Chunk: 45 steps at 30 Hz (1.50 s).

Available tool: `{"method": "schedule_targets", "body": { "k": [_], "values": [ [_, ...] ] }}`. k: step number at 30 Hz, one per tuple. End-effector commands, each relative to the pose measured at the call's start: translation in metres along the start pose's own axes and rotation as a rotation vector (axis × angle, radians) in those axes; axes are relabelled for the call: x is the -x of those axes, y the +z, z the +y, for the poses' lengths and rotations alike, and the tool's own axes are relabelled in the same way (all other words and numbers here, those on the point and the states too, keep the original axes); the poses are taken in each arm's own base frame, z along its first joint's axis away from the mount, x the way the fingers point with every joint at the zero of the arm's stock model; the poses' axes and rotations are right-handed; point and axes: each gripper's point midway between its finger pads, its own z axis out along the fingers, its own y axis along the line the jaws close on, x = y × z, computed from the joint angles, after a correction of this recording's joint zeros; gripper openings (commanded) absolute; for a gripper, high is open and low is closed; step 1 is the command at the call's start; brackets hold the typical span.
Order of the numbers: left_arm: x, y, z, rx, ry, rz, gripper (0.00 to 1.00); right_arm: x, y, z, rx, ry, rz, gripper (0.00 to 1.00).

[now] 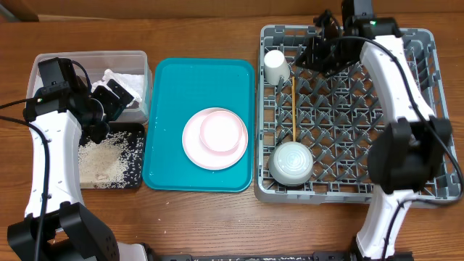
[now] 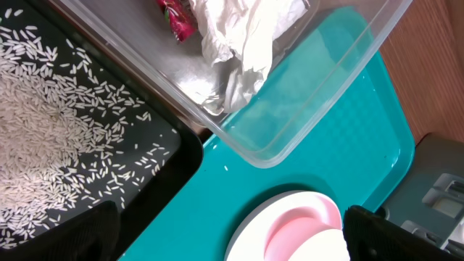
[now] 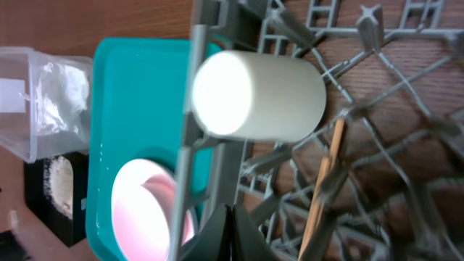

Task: Sort waste into correct bins and load items into the dishwasher
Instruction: 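Open the right gripper and withdraw it from the cup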

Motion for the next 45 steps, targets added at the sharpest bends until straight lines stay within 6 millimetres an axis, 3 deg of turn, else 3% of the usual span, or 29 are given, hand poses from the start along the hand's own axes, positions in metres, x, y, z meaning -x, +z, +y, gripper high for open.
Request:
{"method": "schedule_targets", "body": {
  "k": [1,7,11,15,23,28,36,45],
  "values": [
    [0.004,-0.007,-0.006,-0.008,0.027,-0.025,1.0,-0.009,-0.026,0.029,-0.125,-0.057,-0.036,0.04],
    [0.004,-0.007,-0.006,-0.008,0.028,-0.025,1.0,-0.049,-0.007,0.047,-0.283,-0.048,0.079,0.11],
    [0.005,-0.007,-0.005,-0.008,0.027,-0.026,1.0,-0.066,0.006,0.055,-0.402,-0.04,0.094,0.29],
    [0.004,-0.007,-0.006,-0.008,0.027,-0.025,1.0,-0.078,0.02,0.056,-0.512,-0.024,0.071,0.39],
    [0.004,-0.007,-0.006,-0.008,0.027,-0.025,1.0,-0.097,0.062,0.051,-0.461,0.013,0.092,0.38],
    [0.004,-0.007,-0.006,-0.008,0.028,-0.025,1.0,-0.108,0.086,0.051,-0.383,0.02,0.114,0.3],
    [0.004,-0.007,-0.006,-0.008,0.027,-0.025,1.0,-0.116,0.085,0.047,-0.398,0.028,0.144,0.16],
    [0.004,-0.007,-0.006,-0.008,0.027,-0.025,1.0,-0.127,0.081,0.043,-0.419,0.04,0.188,0.15]
  ]
}}
